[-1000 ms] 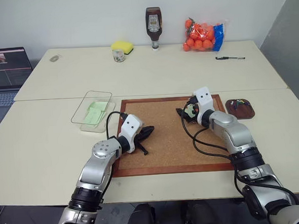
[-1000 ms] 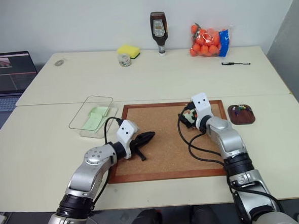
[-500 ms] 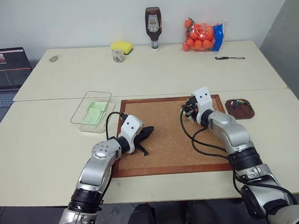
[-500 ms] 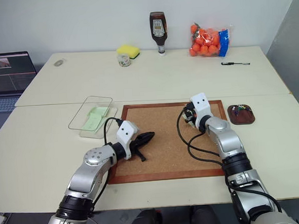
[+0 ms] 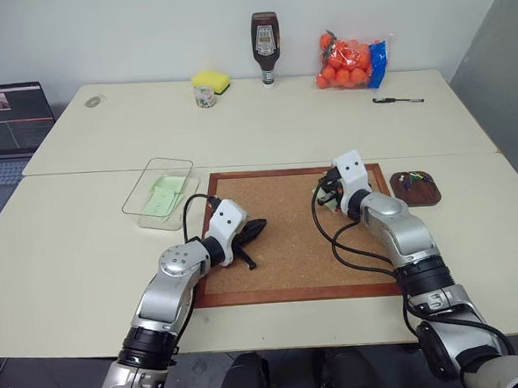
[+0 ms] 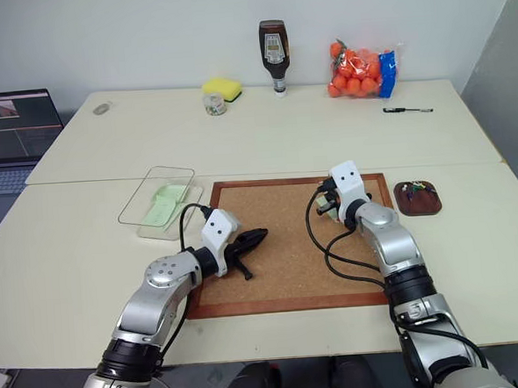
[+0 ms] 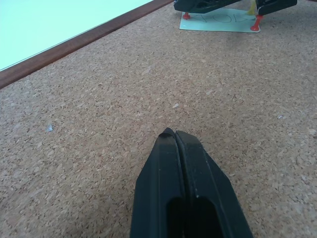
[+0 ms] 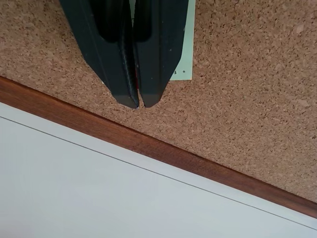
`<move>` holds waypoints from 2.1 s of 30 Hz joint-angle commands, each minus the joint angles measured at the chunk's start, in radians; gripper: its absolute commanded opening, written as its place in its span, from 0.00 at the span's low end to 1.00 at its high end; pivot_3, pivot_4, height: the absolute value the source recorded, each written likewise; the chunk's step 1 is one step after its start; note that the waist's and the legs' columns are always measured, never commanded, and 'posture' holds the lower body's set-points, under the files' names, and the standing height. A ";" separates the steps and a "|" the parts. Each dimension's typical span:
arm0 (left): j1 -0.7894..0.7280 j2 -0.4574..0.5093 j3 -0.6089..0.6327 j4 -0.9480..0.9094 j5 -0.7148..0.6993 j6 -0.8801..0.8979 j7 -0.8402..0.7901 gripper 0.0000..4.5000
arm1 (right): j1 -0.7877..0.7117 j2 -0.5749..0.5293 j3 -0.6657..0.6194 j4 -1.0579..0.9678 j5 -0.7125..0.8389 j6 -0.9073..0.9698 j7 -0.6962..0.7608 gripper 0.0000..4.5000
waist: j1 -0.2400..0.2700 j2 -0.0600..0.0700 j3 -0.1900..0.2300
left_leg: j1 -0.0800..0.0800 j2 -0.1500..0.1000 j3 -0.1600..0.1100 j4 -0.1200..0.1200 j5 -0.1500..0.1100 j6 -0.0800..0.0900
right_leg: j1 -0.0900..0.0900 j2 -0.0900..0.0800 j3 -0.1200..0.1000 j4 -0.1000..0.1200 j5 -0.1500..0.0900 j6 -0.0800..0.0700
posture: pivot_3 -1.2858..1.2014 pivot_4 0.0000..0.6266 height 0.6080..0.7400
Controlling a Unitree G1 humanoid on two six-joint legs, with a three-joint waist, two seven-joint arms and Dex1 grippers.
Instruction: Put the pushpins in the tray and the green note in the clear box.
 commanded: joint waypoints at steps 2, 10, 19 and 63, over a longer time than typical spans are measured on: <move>0.020 0.001 -0.023 0.008 0.020 0.007 0.001 0.00 | -0.007 0.018 -0.046 -0.117 0.045 -0.014 -0.003 0.01 | 0.000 0.000 0.000 | 0.000 0.000 0.000 0.000 0.000 0.000 | 0.000 0.000 0.000 0.000 0.000 0.000 | 0.52 0.24 1.00; 0.020 0.005 -0.025 0.009 0.025 0.006 -0.003 0.00 | 0.017 0.015 -0.058 -0.173 0.050 -0.006 -0.002 0.01 | 0.000 0.001 0.000 | 0.000 0.000 0.000 0.000 0.000 0.000 | 0.000 0.000 0.000 0.000 0.000 0.000 | 0.52 0.24 1.00; 0.020 0.007 -0.029 0.010 0.027 0.004 -0.007 0.00 | 0.033 0.001 -0.091 -0.265 0.078 0.026 -0.014 0.01 | 0.000 0.001 0.000 | 0.000 0.000 0.000 0.000 0.000 0.000 | 0.000 0.000 0.000 0.000 0.000 0.000 | 0.52 0.24 1.00; -0.008 -0.017 -0.042 0.057 0.018 -0.066 -0.052 0.00 | 0.168 -0.292 -0.346 -0.117 0.041 0.047 -0.114 0.53 | 0.004 0.002 0.001 | 0.001 -0.001 0.002 -0.006 0.000 0.001 | 0.000 -0.001 0.001 -0.002 0.000 0.001 | 0.52 0.24 1.00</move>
